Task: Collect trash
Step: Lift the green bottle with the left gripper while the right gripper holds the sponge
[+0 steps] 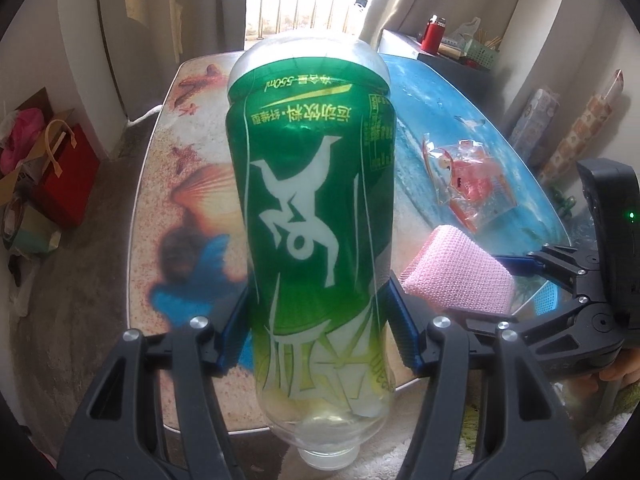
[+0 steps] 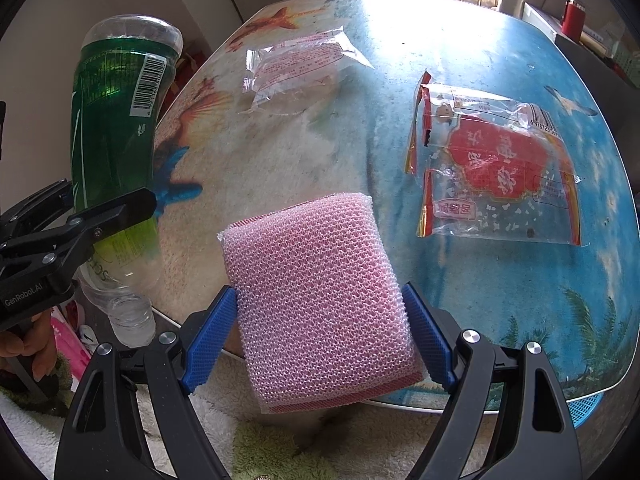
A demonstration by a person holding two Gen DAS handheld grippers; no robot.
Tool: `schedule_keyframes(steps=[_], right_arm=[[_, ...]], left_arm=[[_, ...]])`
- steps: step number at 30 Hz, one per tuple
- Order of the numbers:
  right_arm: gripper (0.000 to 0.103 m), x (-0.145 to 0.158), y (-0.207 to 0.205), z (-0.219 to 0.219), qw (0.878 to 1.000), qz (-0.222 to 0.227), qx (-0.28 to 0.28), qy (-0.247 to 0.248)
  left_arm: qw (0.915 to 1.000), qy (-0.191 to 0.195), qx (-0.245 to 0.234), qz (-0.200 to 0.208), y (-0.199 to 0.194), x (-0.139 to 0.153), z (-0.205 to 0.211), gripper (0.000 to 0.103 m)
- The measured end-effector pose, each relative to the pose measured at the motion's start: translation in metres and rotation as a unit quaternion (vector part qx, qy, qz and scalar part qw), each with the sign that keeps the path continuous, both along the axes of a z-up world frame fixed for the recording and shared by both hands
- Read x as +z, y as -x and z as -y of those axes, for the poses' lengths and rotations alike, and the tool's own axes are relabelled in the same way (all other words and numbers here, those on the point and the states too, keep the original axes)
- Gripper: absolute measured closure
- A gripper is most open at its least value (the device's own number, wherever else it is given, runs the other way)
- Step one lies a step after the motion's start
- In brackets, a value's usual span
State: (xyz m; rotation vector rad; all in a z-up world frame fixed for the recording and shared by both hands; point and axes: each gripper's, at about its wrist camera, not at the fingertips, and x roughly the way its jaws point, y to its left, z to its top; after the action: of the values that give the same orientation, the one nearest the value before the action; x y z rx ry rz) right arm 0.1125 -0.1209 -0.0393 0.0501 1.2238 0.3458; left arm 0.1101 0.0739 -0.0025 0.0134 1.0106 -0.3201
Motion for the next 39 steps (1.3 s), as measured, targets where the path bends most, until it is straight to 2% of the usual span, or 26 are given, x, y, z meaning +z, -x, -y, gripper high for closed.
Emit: schedule_keyframes(steps=[7,17,31,39], right_arm=[[0.022,0.003,0.010,0.019,1.000,0.001,-0.030,-0.001],[0.022,0.003,0.026,0.056,0.996,-0.005,-0.091,-0.007],[0.018,-0.008,0.020,0.060,0.995,-0.025,-0.096,-0.012],[0.019,-0.009,0.022,0.058,0.996,-0.023,-0.089,-0.011]], left_arm=[[0.9988,-0.020,-0.045,-0.002,-0.002,-0.011,0.032,0.045],[0.9959,-0.026,-0.084,-0.022,-0.007,-0.031,0.064,0.044],[0.9946,-0.033,-0.079,-0.059,-0.007,-0.049,0.071,0.045],[0.9948,-0.039,-0.074,-0.059,-0.005,-0.050,0.072,0.046]])
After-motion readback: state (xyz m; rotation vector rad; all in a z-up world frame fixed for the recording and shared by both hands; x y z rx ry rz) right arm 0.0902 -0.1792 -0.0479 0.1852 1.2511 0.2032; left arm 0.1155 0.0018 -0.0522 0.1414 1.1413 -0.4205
